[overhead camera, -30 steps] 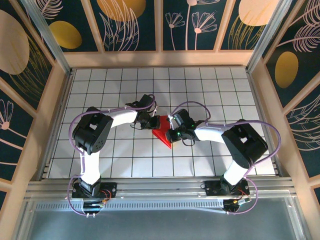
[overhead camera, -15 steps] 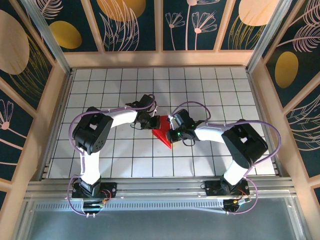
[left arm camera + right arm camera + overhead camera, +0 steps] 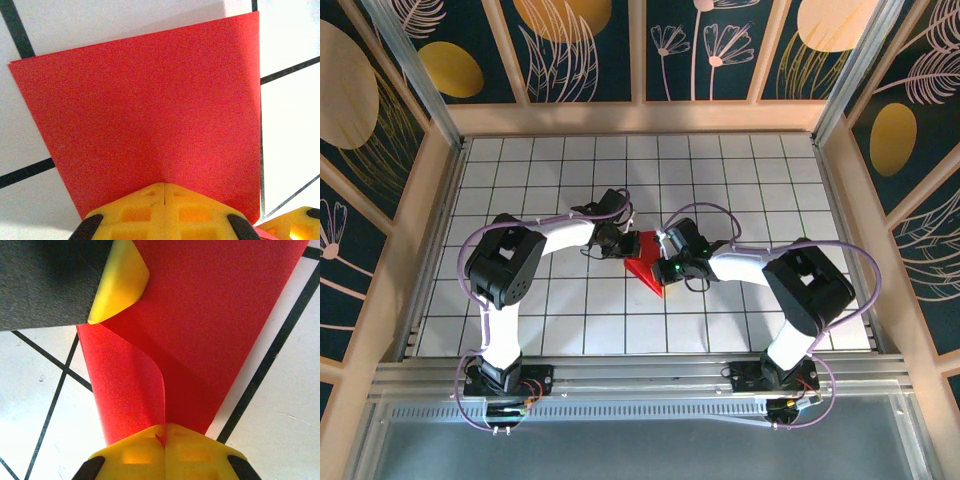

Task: Fold a paper plane with a square sheet of paper (fold left side to right side)
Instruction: Third fold the triangle at the center of the table.

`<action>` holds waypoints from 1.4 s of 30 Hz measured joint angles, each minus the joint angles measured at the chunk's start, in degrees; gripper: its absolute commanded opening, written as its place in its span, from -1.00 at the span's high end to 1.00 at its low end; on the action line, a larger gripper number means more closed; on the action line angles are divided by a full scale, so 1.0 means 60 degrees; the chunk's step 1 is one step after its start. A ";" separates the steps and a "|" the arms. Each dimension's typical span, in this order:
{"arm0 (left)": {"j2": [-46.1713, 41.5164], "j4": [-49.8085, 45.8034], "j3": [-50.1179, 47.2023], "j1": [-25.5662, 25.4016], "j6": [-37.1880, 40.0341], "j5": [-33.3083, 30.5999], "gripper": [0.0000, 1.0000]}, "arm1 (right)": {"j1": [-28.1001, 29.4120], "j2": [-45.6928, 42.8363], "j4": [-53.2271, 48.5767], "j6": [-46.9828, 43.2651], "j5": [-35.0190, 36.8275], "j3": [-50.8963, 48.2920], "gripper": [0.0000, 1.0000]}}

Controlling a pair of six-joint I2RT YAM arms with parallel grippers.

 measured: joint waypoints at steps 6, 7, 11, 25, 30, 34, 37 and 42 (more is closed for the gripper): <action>0.0000 0.0000 0.0000 0.0000 0.0000 0.0000 0.96 | 0.0000 0.0044 -0.0022 0.0000 0.0000 0.0025 1.00; 0.0000 0.0000 0.0000 0.0000 0.0000 0.0000 0.96 | 0.0000 0.0062 -0.0022 0.0000 -0.0004 0.0044 1.00; 0.0000 0.0000 0.0004 -0.0015 0.0004 -0.0036 0.96 | 0.0000 0.0109 -0.0022 0.0000 -0.0004 0.0062 1.00; 0.0000 -0.0004 0.0015 -0.0018 0.0004 -0.0051 0.87 | 0.0000 0.0149 -0.0018 0.0000 -0.0015 0.0073 1.00; 0.0000 -0.0171 0.0142 -0.0062 0.0007 -0.0288 0.78 | -0.0018 0.0168 -0.0015 0.0004 -0.0044 0.0069 1.00; 0.0000 -0.0441 0.0404 -0.0036 0.0073 -0.0648 0.72 | -0.0036 0.0186 0.0029 0.0025 -0.0109 0.0051 1.00; -0.0044 -0.0499 0.0648 0.0127 0.0087 -0.0936 0.71 | -0.0047 0.0186 0.0087 0.0033 -0.0146 0.0022 1.00; -0.0841 -0.0339 0.0441 0.0379 0.0080 -0.1304 0.86 | -0.0055 0.0200 0.0109 0.0036 -0.0200 0.0018 1.00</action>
